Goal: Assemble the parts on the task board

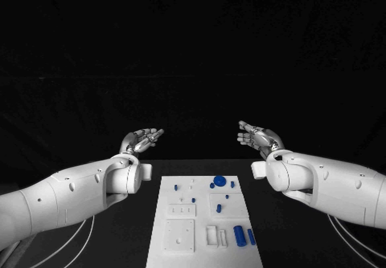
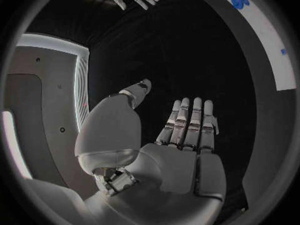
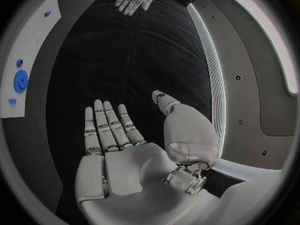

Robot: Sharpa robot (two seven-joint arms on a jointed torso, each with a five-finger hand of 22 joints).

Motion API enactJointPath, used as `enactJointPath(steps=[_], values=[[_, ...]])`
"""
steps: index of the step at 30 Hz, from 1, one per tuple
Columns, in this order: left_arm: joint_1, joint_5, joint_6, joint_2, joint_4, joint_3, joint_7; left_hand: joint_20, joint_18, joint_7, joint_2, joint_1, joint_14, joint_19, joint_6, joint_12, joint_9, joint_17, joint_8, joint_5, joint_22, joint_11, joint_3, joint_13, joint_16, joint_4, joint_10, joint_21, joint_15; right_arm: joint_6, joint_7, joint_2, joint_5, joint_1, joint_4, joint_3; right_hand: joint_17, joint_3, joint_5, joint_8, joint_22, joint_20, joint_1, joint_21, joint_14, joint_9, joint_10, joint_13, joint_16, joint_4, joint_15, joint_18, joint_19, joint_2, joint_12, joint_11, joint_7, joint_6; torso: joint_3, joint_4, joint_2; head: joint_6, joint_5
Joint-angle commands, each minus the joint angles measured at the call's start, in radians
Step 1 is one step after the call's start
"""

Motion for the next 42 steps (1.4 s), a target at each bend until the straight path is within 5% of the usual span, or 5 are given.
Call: enactJointPath(steps=[1, 13, 20, 32, 42], values=[[0.027, 0.022, 0.135, 0.021, -0.058, -0.016, -0.081, 0.004, -0.016, 0.005, -0.008, 0.045, 0.026, 0.019, 0.026, 0.006, 0.019, 0.017, 0.015, 0.006, 0.049, 0.004, 0.021, 0.003, 0.013, 0.006, 0.031, 0.015, 0.005, 0.204, -0.133, 0.009, -0.017, 0.026, -0.040, -0.014, 0.019, 0.013, -0.005, 0.023, 0.054, 0.007, 0.080, 0.009, 0.037, 0.018, 0.047, 0.004, 0.023, -0.032, 0.010, 0.023, 0.028, 0.002, 0.009, 0.012, 0.080, 0.028, 0.0000, 0.0000, 0.000, 0.000, 0.000], [0.065, 0.029, 0.196, 0.021, -0.098, -0.041, -0.067, -0.005, -0.016, 0.031, 0.014, 0.061, 0.039, 0.032, 0.050, 0.016, 0.028, 0.026, 0.032, 0.006, 0.048, 0.026, 0.005, 0.008, 0.025, 0.007, 0.058, 0.029, 0.012, 0.268, -0.136, 0.043, -0.402, 0.064, -0.185, -0.035, 0.049, 0.078, -0.002, 0.086, 0.055, 0.000, 0.215, 0.034, 0.180, 0.035, 0.201, 0.022, 0.099, -0.194, -0.017, 0.067, 0.156, 0.000, 0.070, -0.025, 0.079, 0.153, -0.0010, -0.0007, 0.007, -0.009, 0.003], [0.065, 0.021, 0.212, -0.004, -0.061, -0.042, -0.048, -0.049, 0.014, 0.056, 0.091, 0.120, 0.171, 0.177, 0.142, 0.052, 0.028, 0.042, 0.062, 0.017, 0.031, 0.055, -0.047, 0.018, 0.080, -0.089, 0.188, 0.068, 0.014, 0.237, -0.128, 0.064, -0.663, 0.064, -0.228, -0.034, 0.128, 0.218, -0.041, 0.126, 0.020, -0.014, 0.259, 0.128, 0.483, 0.037, 0.347, 0.026, 0.242, -0.297, -0.157, 0.169, 0.490, -0.013, 0.116, -0.079, 0.037, 0.294, 0.0019, 0.0033, 0.019, -0.007, 0.002], [0.066, 0.001, 0.263, -0.085, 0.092, -0.040, -0.023, -0.067, 0.047, 0.052, 0.141, 0.125, 0.303, 0.286, 0.221, 0.052, 0.001, 0.046, 0.061, 0.029, 0.032, 0.046, -0.034, 0.009, 0.118, -0.209, 0.288, 0.098, -0.007, 0.227, -0.156, 0.082, -1.139, 0.064, -0.224, -0.033, 0.405, 0.201, -0.001, 0.113, 0.106, -0.228, 0.289, 0.399, 0.829, 0.021, 0.419, 0.007, 0.671, -0.336, -0.242, 0.169, 0.992, -0.040, 0.099, -0.142, 0.020, 0.359, 0.0062, 0.0184, 0.052, 0.002, -0.008], [0.067, -0.011, 0.279, -0.159, 0.250, -0.038, -0.015, -0.067, 0.047, 0.051, 0.138, 0.109, 0.303, 0.290, 0.222, 0.041, -0.007, 0.043, 0.054, 0.027, 0.031, 0.048, -0.033, 0.005, 0.111, -0.228, 0.289, 0.097, -0.007, 0.233, -0.239, 0.113, -1.474, 0.053, -0.211, -0.033, 0.484, 0.200, -0.004, 0.093, 0.149, -0.254, 0.303, 0.491, 0.747, 0.010, 0.409, 0.002, 0.842, -0.336, -0.232, 0.169, 1.041, -0.065, 0.060, -0.127, 0.010, 0.359, 0.0023, 0.0411, 0.097, 0.019, -0.031]])
